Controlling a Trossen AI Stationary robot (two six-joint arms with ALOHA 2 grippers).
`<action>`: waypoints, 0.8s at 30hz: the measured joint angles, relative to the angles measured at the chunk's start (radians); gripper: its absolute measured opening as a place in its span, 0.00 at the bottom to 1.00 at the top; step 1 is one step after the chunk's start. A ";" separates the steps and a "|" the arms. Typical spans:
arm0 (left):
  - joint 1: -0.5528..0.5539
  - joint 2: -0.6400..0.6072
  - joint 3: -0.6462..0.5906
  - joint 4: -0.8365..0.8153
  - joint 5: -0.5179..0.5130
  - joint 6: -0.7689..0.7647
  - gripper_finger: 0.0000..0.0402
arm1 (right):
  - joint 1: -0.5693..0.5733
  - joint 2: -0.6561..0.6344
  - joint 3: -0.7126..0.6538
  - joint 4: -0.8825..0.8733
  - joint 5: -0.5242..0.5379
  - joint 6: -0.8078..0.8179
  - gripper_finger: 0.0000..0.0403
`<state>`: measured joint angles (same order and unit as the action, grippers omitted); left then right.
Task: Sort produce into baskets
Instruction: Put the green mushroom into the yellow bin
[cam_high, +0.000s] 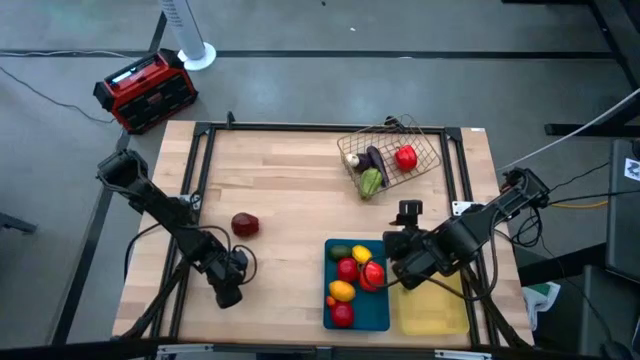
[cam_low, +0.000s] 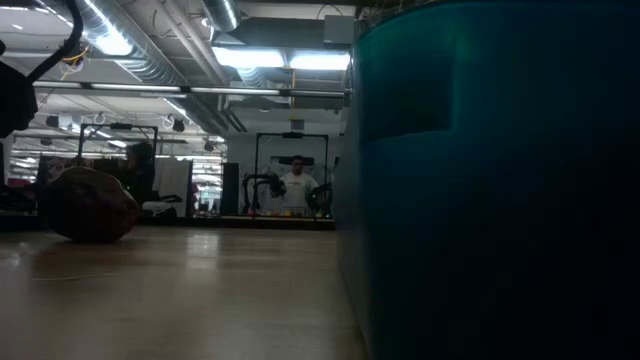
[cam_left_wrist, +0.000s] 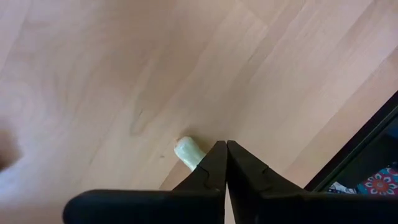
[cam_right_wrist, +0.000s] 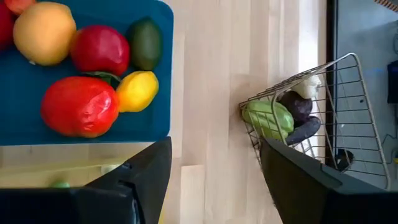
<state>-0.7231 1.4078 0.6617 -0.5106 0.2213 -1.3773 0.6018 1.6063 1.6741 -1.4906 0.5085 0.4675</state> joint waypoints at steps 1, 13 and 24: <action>0.002 0.000 0.000 0.000 0.000 0.000 0.01 | 0.000 -0.001 0.000 -0.002 0.006 0.000 0.60; 0.004 0.000 0.000 -0.007 0.010 0.041 0.14 | 0.000 0.000 0.000 -0.002 0.015 -0.002 0.60; 0.002 0.000 0.000 -0.082 0.010 0.040 0.47 | 0.000 0.000 0.000 -0.001 0.015 -0.003 0.60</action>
<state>-0.7215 1.4078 0.6617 -0.5927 0.2317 -1.3373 0.6018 1.6066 1.6741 -1.4918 0.5236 0.4641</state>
